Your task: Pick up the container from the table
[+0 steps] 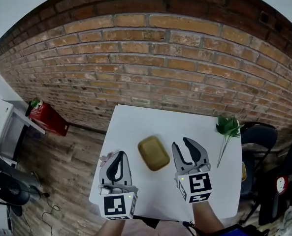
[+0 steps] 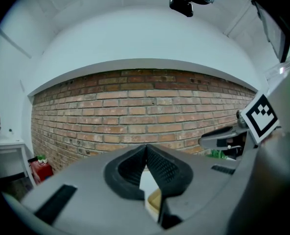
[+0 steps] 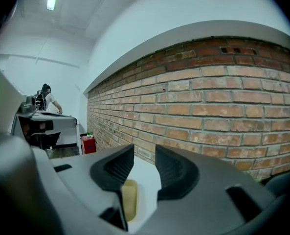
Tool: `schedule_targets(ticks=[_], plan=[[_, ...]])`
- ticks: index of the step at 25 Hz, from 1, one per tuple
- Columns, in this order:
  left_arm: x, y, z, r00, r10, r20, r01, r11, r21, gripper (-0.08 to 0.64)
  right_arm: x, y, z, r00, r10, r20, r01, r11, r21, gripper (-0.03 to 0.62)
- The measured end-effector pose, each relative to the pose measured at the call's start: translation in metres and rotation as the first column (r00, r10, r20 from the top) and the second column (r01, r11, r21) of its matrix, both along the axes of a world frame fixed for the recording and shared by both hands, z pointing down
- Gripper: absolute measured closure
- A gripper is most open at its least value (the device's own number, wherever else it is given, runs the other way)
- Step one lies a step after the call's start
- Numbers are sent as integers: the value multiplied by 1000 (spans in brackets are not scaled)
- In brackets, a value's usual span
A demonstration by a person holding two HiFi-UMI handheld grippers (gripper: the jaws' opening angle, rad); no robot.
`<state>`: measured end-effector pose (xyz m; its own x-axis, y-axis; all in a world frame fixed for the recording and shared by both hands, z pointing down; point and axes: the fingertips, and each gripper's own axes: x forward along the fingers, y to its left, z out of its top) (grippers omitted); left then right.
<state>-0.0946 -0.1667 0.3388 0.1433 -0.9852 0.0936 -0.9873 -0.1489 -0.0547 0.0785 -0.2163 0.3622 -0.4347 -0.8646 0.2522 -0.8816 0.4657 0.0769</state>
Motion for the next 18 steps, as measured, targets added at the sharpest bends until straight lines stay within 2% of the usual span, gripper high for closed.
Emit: schedule_targets(ticks=[6, 18], plan=[[-14, -24, 23, 1000, -18, -13, 17, 999, -45, 551, -10, -24, 22, 1000, -18, -21, 17, 999, -43, 449], [-33, -53, 83, 999, -30, -41, 22, 983, -183, 551, -28, -49, 105, 996, -67, -63, 52, 973, -225, 451]])
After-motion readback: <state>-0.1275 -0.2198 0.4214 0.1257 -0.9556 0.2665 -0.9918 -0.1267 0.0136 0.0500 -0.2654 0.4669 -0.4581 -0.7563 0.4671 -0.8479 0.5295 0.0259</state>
